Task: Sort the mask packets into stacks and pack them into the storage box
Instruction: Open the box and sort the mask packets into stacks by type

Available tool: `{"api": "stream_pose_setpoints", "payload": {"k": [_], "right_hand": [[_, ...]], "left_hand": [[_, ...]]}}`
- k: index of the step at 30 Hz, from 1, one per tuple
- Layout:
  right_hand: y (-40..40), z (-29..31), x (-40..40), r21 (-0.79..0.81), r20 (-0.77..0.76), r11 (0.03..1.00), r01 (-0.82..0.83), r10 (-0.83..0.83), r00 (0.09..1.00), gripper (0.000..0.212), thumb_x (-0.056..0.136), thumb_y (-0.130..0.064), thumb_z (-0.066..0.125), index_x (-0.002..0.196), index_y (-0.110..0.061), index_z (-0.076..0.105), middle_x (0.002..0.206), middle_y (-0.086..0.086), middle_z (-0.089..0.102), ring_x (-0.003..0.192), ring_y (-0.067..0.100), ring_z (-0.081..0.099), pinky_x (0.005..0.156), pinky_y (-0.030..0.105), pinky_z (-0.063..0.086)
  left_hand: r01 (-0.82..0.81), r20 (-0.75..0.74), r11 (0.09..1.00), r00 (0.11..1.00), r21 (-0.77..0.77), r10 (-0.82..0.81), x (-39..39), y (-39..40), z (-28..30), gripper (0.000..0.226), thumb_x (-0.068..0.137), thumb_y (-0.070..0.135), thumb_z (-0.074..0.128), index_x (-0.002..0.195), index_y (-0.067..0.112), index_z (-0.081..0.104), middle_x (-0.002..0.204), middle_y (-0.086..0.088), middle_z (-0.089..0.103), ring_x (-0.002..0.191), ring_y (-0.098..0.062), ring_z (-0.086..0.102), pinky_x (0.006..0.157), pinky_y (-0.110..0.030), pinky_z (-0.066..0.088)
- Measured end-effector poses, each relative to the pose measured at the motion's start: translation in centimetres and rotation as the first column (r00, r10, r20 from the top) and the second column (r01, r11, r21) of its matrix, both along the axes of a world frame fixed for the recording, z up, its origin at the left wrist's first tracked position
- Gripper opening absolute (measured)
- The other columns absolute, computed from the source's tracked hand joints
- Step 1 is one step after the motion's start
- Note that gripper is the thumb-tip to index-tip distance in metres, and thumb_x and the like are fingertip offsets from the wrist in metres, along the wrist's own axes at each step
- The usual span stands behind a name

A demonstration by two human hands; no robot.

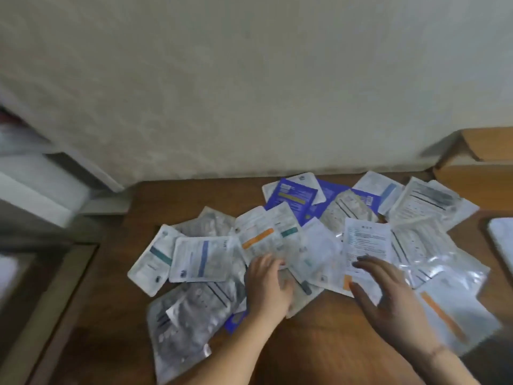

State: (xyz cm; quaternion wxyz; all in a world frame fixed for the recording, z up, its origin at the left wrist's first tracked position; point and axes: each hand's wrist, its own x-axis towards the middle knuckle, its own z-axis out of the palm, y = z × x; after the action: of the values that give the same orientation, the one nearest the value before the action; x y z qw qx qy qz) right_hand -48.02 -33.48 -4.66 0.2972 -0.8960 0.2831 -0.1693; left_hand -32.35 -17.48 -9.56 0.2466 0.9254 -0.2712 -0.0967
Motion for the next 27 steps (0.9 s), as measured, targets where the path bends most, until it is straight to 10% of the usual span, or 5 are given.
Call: {"api": "stream_pose_setpoints", "payload": {"k": [4,11,16,23,27], "right_hand": [[8.3,-4.4,7.6,-0.107,-0.184,0.916,-0.386,0.363,0.913,0.038,0.082,-0.040,0.067,0.118,-0.033,0.058,0.135,-0.003,0.055,0.124,0.027,0.052,0.094,0.045,0.051],[18.8,-10.2,15.3,-0.223,-0.560,0.673,-0.705,0.504,0.658,0.076,0.088,-0.076,0.026,0.151,-0.033,0.025,0.160,0.003,0.020,0.146,0.036,0.017,0.102,0.070,0.019],[18.2,-11.4,20.3,-0.170,-0.632,0.657,-0.735,0.499,0.592,0.078,0.087,-0.079,0.021,0.153,-0.038,0.013,0.162,-0.003,0.013,0.146,0.035,0.015,0.102,0.073,0.019],[15.4,-11.3,29.6,-0.176,-0.644,0.670,-0.721,0.476,0.600,0.078,0.083,-0.081,0.010,0.147,-0.046,-0.018,0.158,-0.011,-0.025,0.147,0.026,-0.016,0.108,0.069,0.003],[14.2,-9.5,28.9,-0.136,-0.513,0.781,-0.609,0.470,0.718,0.073,0.089,-0.071,0.022,0.152,-0.038,0.006,0.160,-0.011,-0.012,0.147,0.017,-0.015,0.117,0.059,0.002]], "left_hand": [[-0.073,0.023,0.920,0.997,0.384,0.070,3.4,12.4,-2.0,0.065,0.086,0.065,0.047,0.145,0.041,0.031,0.161,0.004,0.005,0.147,-0.027,0.005,0.115,-0.058,0.007],[0.011,-0.161,0.897,0.985,0.443,0.067,4.8,23.4,-3.9,0.099,0.069,0.091,0.032,0.137,0.057,-0.030,0.152,0.008,-0.041,0.140,-0.021,-0.038,0.111,-0.062,-0.017],[-0.037,-0.056,0.913,0.996,0.405,0.065,8.3,23.3,-6.0,0.104,0.069,0.096,0.027,0.154,0.040,0.005,0.164,-0.005,0.000,0.150,-0.029,-0.003,0.109,-0.066,0.005],[-0.047,-0.022,0.908,0.998,0.416,0.061,17.7,20.7,-6.0,0.104,0.068,0.094,0.026,0.146,0.045,-0.023,0.157,0.000,-0.034,0.144,-0.026,-0.031,0.112,-0.064,-0.014],[0.011,0.061,0.936,0.998,0.351,-0.035,18.5,19.9,-5.4,0.104,0.072,0.088,0.037,0.152,0.039,-0.008,0.160,-0.001,-0.024,0.146,-0.028,-0.026,0.112,-0.060,-0.016]]}}
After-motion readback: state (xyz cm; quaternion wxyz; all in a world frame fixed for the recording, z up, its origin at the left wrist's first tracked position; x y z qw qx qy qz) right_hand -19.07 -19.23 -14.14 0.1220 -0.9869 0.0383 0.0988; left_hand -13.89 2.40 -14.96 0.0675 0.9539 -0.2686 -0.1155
